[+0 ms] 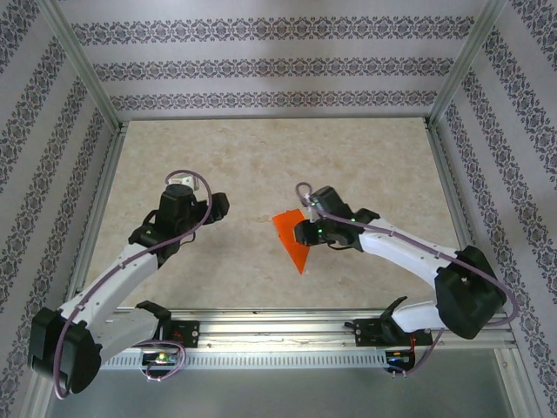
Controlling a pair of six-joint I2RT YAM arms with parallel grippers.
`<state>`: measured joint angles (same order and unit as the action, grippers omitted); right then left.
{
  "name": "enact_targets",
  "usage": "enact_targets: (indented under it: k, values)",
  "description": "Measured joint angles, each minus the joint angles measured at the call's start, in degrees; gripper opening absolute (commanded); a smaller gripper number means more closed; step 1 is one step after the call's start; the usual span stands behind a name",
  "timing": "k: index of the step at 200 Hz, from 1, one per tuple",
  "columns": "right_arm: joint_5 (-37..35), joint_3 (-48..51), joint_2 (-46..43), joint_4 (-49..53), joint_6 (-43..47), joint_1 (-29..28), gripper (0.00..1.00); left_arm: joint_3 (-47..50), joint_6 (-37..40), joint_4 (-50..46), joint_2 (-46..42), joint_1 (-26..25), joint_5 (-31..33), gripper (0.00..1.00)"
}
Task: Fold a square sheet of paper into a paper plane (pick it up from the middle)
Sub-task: Turn over the paper at the center of the table.
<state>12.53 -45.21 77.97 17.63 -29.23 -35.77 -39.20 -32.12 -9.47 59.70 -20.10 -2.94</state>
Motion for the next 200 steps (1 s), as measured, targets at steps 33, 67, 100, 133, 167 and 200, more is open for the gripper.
enact_targets:
  k: [33, 67, 100, 133, 167, 200]
  values:
    - [10.5, 6.3, 4.2, -10.3, -9.1, 4.9, 0.16, -0.5, -2.2, 1.8, 4.8, 0.0, -6.5, 0.76]
    - [17.2, 6.3, 10.4, -17.7, -13.9, 5.1, 0.13, -0.7, -4.6, 4.0, 9.4, 0.0, -11.7, 0.68]
    - [19.4, 6.2, 15.3, -20.9, -16.1, 4.0, 0.13, -2.2, -5.9, 4.8, 12.1, 0.2, -15.6, 0.65]
    - [19.7, 6.2, 18.6, -21.9, -17.9, 2.5, 0.12, -2.4, -7.0, 6.1, 12.4, 0.3, -18.3, 0.61]
    - [19.4, 6.2, 19.6, -24.3, -20.6, 1.3, 0.09, -2.4, -8.5, 7.9, 14.6, 0.3, -21.3, 0.53]
    - [17.4, 6.3, 20.0, -26.7, -23.9, -0.6, 0.07, -2.6, -10.1, 9.0, 17.9, 0.3, -24.1, 0.45]
